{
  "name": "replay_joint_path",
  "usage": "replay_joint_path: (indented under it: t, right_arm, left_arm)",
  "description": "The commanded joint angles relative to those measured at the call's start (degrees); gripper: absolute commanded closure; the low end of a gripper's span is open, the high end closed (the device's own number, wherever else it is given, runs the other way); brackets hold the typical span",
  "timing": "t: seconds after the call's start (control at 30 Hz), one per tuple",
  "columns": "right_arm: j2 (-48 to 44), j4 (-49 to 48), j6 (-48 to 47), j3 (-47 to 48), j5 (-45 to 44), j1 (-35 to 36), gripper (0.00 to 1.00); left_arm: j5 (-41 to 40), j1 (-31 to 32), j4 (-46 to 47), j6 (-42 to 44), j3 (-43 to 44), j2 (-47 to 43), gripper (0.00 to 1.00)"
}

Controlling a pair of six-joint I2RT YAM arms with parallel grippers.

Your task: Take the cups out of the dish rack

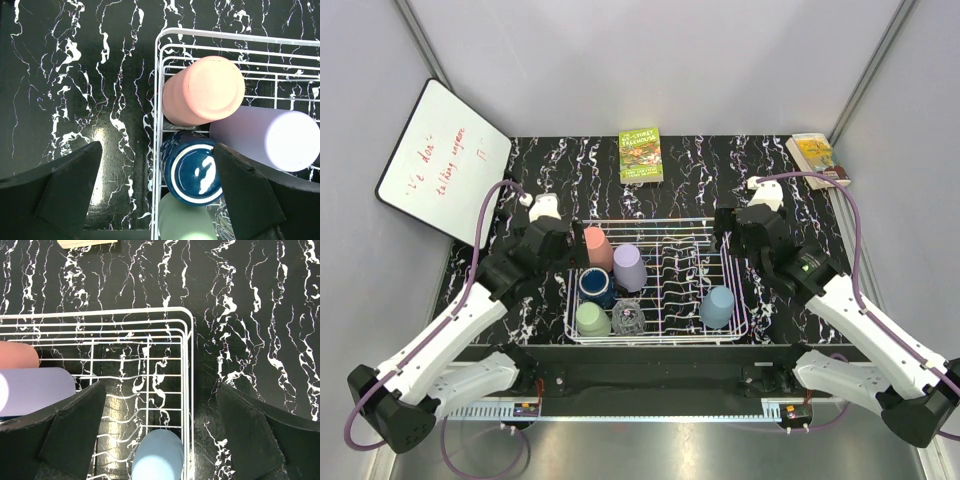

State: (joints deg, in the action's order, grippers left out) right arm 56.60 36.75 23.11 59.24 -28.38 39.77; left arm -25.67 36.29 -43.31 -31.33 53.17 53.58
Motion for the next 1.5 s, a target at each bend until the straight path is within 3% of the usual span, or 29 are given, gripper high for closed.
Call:
replay_joint_path:
  t: [0.0, 0.43, 0.77, 1.47]
  right_arm:
    - [-0.26, -0.36, 0.61, 1.58, -3.95, 0.31, 0.0]
    - [-1.75, -0.98, 0.18, 0.43, -4.58, 0.31, 0.0]
    - [-1.49, -0.98, 0.97, -0.09, -4.23, 0.31, 0.0]
    - [-0.35, -2.03, 1.76, -0.71, -3.0, 0.31, 0.0]
  left_arm:
    - [-0.7, 0.27, 2.35, 0.39, -0.08, -1.55, 0.01]
    - [-0.79, 2.02, 1.56, 1.1, 3.33, 0.11, 0.01]
    - [-4.91, 14.33, 1.3, -2.77, 14.5, 14.42, 0.01]
    - [-1.84, 16.0, 3.93, -5.76, 18.11, 27.27, 0.01]
